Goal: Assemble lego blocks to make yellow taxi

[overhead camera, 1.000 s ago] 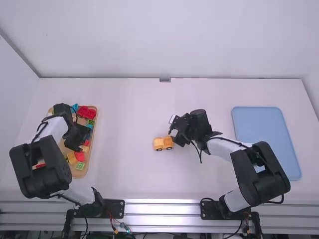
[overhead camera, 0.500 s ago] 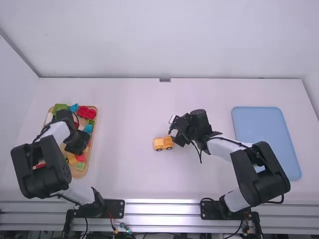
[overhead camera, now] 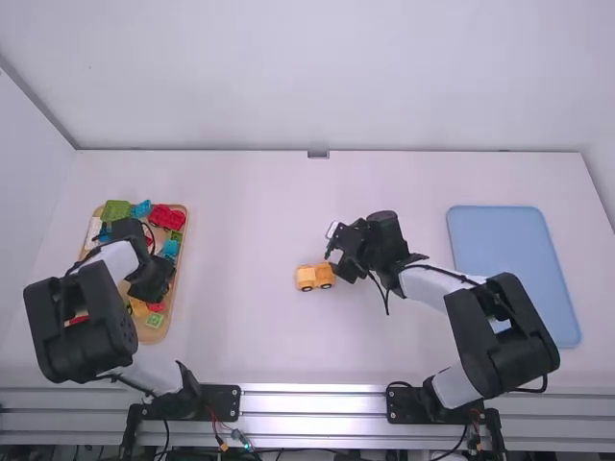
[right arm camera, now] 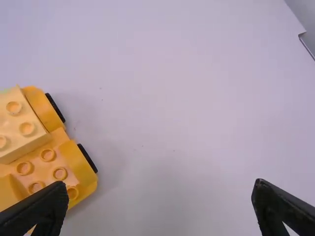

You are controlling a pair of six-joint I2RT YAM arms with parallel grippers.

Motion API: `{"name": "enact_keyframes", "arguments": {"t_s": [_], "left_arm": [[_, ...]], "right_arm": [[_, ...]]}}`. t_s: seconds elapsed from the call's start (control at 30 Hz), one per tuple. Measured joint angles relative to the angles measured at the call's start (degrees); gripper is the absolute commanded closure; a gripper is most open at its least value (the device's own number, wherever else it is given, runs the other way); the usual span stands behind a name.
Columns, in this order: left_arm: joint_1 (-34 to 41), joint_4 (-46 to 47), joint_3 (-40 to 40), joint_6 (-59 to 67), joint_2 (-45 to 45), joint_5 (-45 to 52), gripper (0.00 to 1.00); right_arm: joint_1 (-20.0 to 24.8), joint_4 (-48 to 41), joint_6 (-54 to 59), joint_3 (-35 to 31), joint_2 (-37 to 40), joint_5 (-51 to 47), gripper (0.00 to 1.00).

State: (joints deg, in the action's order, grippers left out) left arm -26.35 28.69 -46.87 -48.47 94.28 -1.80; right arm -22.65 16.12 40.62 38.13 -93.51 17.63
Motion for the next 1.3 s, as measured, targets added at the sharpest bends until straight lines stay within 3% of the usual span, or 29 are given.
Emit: {"name": "enact_keyframes", "arguments": {"t_s": [0.83, 1.3], "left_arm": [[0.5, -6.3, 2.8, -1.5, 0.0, -1.3, 0.71], [0.5, -6.8, 3.6, -1.2, 0.0, -0.6, 0.93]], "right_arm": [[0.0, -0.4, 0.0, 0.0, 0.0, 0.0, 0.02], [-0.3, 0.0, 0.0, 0.0, 0.0, 0.0, 0.02]]}}
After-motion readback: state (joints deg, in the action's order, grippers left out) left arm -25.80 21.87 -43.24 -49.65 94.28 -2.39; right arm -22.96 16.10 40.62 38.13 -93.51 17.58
